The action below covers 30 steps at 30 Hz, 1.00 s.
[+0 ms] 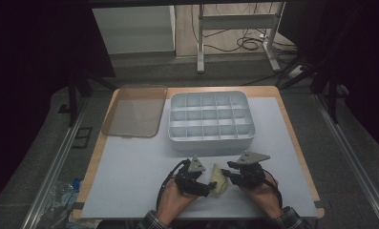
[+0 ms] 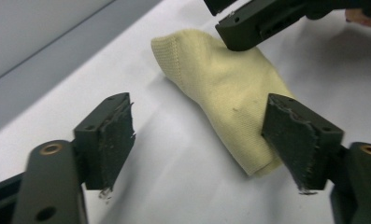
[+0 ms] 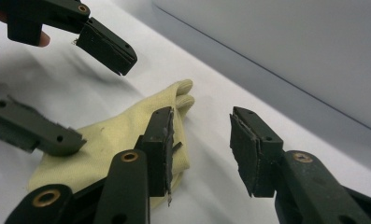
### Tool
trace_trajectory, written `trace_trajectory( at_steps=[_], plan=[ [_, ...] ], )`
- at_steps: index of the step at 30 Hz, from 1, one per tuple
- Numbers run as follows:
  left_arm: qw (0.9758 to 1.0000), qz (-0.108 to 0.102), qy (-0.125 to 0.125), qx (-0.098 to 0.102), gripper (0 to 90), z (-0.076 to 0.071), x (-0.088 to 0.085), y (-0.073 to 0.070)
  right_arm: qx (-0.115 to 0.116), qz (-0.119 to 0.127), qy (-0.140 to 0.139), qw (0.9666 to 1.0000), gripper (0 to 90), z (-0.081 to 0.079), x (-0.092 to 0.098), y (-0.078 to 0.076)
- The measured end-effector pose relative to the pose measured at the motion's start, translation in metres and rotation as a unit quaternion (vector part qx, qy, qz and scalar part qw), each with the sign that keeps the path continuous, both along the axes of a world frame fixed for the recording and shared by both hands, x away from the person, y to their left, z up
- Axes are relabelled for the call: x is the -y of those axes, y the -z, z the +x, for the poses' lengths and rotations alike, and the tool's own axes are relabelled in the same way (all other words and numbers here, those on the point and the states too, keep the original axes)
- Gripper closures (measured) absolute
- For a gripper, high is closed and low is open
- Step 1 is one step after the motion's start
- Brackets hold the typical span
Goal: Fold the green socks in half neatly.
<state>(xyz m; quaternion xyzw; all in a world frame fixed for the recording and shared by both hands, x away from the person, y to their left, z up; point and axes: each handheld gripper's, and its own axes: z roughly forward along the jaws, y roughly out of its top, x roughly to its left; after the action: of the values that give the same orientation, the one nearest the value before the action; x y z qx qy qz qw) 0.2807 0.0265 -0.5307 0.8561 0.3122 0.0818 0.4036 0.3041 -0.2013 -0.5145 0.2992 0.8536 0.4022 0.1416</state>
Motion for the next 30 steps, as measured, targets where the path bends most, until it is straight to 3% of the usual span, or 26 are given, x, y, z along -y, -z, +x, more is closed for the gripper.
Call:
trace_trajectory(
  at_steps=[7,16,22,25,30],
  plan=[
    [0.9998,0.016,-0.001,0.008,19.2,-0.002,0.004,0.003,-0.002,-0.004,0.001,1.0000,61.9,-0.001,-0.001,0.003],
    [1.0000,0.003,-0.001,-0.003,16.3,0.002,0.002,0.004,-0.008,-0.006,0.002,0.9999,64.0,0.000,-0.003,0.005],
    [0.9994,0.025,-0.018,0.017,10.7,0.007,-0.010,-0.005,-0.003,-0.004,0.002,1.0000,62.7,0.000,-0.002,0.005],
    [0.9980,0.049,-0.033,0.024,10.6,0.010,-0.014,-0.002,-0.001,-0.004,0.002,1.0000,62.2,-0.001,-0.002,0.005],
    [0.9973,0.063,-0.031,0.021,10.4,0.008,-0.009,0.006,0.001,-0.003,0.001,1.0000,61.2,0.000,-0.002,0.004]
  ],
)
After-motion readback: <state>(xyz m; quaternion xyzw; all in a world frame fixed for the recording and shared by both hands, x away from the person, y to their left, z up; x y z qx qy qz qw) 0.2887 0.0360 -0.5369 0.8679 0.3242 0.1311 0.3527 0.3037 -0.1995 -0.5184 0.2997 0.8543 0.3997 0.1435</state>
